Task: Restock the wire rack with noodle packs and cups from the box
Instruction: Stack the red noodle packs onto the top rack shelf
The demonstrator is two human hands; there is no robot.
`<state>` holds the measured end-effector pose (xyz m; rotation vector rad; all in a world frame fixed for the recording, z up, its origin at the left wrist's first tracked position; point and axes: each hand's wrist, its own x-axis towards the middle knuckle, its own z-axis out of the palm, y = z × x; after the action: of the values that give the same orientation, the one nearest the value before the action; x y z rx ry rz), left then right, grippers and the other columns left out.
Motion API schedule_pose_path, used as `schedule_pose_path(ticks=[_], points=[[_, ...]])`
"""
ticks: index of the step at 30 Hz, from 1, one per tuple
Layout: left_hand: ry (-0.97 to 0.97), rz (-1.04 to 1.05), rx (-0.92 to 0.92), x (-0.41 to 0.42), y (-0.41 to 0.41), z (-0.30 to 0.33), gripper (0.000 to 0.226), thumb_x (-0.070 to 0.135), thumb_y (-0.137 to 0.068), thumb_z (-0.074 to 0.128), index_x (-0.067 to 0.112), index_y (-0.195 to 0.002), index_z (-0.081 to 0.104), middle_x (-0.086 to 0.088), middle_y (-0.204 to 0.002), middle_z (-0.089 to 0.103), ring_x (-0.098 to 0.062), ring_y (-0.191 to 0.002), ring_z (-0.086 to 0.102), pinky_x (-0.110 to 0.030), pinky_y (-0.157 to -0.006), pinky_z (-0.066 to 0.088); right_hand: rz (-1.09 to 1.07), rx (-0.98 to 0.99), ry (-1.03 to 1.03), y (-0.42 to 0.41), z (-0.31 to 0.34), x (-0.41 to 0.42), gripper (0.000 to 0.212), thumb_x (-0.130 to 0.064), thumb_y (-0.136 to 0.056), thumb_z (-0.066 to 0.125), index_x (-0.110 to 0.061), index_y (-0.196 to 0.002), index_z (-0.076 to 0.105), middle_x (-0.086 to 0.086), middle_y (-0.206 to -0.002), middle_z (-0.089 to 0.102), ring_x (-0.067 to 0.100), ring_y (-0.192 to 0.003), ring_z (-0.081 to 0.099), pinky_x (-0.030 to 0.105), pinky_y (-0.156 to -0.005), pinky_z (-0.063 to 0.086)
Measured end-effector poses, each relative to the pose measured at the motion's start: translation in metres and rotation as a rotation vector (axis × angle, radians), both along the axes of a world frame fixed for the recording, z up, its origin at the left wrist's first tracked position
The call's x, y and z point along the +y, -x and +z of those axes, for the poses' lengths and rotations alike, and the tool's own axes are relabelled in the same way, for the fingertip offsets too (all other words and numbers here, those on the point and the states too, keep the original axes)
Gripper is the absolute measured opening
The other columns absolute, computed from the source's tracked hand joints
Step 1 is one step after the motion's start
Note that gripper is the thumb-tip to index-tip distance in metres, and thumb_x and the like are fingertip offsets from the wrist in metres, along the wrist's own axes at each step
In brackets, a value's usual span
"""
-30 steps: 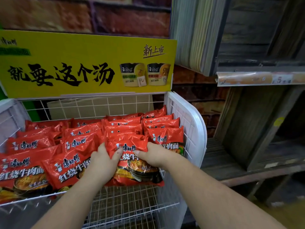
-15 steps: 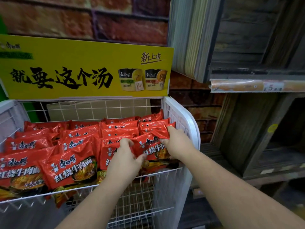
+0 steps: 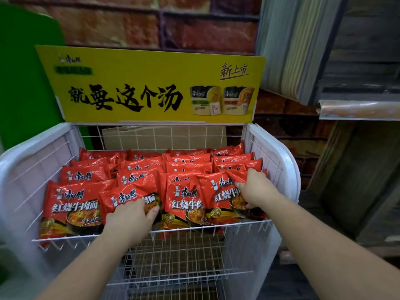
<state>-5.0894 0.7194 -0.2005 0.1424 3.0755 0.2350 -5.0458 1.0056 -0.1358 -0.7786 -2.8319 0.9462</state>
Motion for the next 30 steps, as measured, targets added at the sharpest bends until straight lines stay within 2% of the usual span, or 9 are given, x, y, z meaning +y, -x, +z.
schedule_pose_path(ticks=[5,9,13,16,18,20,22,25,30], points=[[-0.091,-0.048,0.056,-0.002,0.007,0.000,0.034,0.058,-0.097,0.035,0.027,-0.094,0.048,0.004,-0.099,0.057,-0.018,-0.095,0.055,-0.043,-0.089,0.051,-0.083,-0.048,0.084,0.001,-0.001,0.002,0.036,-0.028,-0.095,0.062,-0.016,-0.125,0.045,0.011,-0.118,0.052,0.035,-0.094,0.065,0.046,-0.067,0.063],[-0.011,-0.017,0.055,0.006,0.005,0.000,0.041,0.062,-0.097,0.027,0.026,-0.101,0.047,0.002,-0.109,0.056,-0.022,-0.107,0.055,-0.046,-0.094,0.046,-0.033,-0.094,-0.290,-0.004,-0.002,0.012,0.065,-0.015,-0.093,0.060,-0.021,-0.146,0.023,0.015,-0.125,0.050,0.034,-0.104,0.062,0.050,-0.088,0.056],[0.167,0.016,0.142,0.019,-0.004,0.007,0.053,0.059,-0.099,0.019,0.028,-0.109,0.061,0.002,-0.111,0.063,-0.022,-0.109,0.057,-0.043,-0.089,0.043,0.050,-0.132,-0.670,-0.016,0.002,0.001,0.098,-0.001,-0.087,0.059,-0.034,-0.156,-0.002,0.022,-0.149,0.026,0.033,-0.103,0.063,0.039,-0.073,0.056],[0.068,-0.052,0.254,0.035,-0.011,0.012,0.047,0.048,-0.101,0.022,0.025,-0.096,0.063,0.003,-0.098,0.065,-0.021,-0.096,0.060,-0.041,-0.085,0.046,0.174,-0.034,-0.769,-0.019,0.006,-0.020,0.082,-0.009,-0.088,0.061,-0.032,-0.153,0.017,0.020,-0.148,0.023,0.033,-0.105,0.059,0.039,-0.075,0.054],[-0.078,-0.107,0.340,0.050,-0.015,0.015,0.035,0.041,-0.100,0.028,0.023,-0.088,0.055,0.004,-0.088,0.061,-0.020,-0.085,0.058,-0.039,-0.078,0.047,0.275,0.007,-0.685,-0.018,0.004,-0.033,0.070,-0.031,-0.092,0.061,-0.034,-0.151,0.023,0.014,-0.147,0.026,0.032,-0.107,0.059,0.039,-0.079,0.054],[-0.199,-0.152,0.403,0.063,-0.020,0.018,0.027,0.043,-0.099,0.037,0.023,-0.085,0.047,0.005,-0.082,0.055,-0.017,-0.078,0.054,-0.036,-0.072,0.050,0.361,-0.043,-0.642,-0.017,-0.006,-0.040,0.084,-0.053,-0.086,0.065,-0.036,-0.152,0.017,0.011,-0.146,0.028,0.032,-0.112,0.058,0.040,-0.083,0.053],[-0.258,-0.207,0.410,0.076,-0.024,0.019,0.025,0.046,-0.097,0.045,0.023,-0.088,0.044,0.005,-0.085,0.050,-0.016,-0.081,0.052,-0.031,-0.069,0.051,0.380,-0.097,-0.709,-0.020,-0.018,-0.040,0.096,-0.043,-0.082,0.074,-0.034,-0.153,0.010,0.012,-0.143,0.029,0.033,-0.112,0.056,0.042,-0.085,0.052],[-0.221,-0.293,0.372,0.092,-0.029,0.015,0.026,0.047,-0.095,0.052,0.025,-0.094,0.039,0.004,-0.095,0.047,-0.016,-0.090,0.051,-0.029,-0.074,0.053,0.292,-0.072,-0.808,-0.023,-0.027,-0.024,0.086,-0.013,-0.087,0.063,-0.027,-0.153,0.010,0.015,-0.146,0.027,0.035,-0.109,0.054,0.042,-0.080,0.055],[-0.158,-0.347,0.297,0.105,-0.038,0.005,0.025,0.047,-0.094,0.054,0.024,-0.103,0.047,0.004,-0.100,0.046,-0.016,-0.096,0.053,-0.029,-0.076,0.052,0.270,-0.073,-0.710,-0.020,-0.036,-0.009,0.082,-0.015,-0.091,0.061,-0.028,-0.154,0.010,0.017,-0.152,0.020,0.035,-0.122,0.046,0.047,-0.095,0.049]])
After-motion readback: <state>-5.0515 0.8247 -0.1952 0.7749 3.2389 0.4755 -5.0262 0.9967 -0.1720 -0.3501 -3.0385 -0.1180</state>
